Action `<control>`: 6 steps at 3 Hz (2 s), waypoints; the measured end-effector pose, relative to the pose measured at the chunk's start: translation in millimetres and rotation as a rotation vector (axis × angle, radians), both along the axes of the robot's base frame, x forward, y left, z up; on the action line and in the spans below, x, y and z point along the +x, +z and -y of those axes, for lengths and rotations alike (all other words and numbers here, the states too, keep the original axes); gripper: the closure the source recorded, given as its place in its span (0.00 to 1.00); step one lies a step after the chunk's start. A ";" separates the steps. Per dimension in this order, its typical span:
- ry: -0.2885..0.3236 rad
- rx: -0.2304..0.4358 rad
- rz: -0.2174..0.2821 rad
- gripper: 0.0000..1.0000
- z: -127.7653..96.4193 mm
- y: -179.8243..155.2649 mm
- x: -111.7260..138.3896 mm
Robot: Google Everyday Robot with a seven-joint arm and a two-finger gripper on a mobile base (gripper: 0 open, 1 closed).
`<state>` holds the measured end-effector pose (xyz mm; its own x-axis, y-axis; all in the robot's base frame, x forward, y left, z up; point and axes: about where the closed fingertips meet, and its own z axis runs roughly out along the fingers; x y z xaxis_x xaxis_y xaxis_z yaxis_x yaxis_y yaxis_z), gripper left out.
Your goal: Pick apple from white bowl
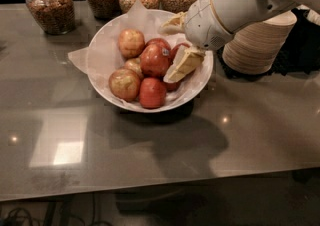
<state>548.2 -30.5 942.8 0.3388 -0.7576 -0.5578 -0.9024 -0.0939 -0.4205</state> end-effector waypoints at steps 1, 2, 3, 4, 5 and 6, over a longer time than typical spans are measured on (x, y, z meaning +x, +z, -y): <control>0.005 0.008 0.017 0.29 -6.4 -2.1 7.0; 0.016 0.015 0.026 0.33 -13.4 -5.2 13.9; 0.029 0.024 0.018 0.39 -20.6 -11.0 19.3; 0.045 0.033 -0.004 0.38 -25.7 -19.7 21.9; 0.052 0.032 -0.025 0.39 -27.4 -25.2 23.2; 0.051 0.031 -0.036 0.39 -26.7 -26.6 24.6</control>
Offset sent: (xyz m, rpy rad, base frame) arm 0.0244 0.0180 -0.0105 0.0255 -0.0341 0.0211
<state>572.8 -3.7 916.2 0.3558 -0.7218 -0.5936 -0.9115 -0.1277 -0.3911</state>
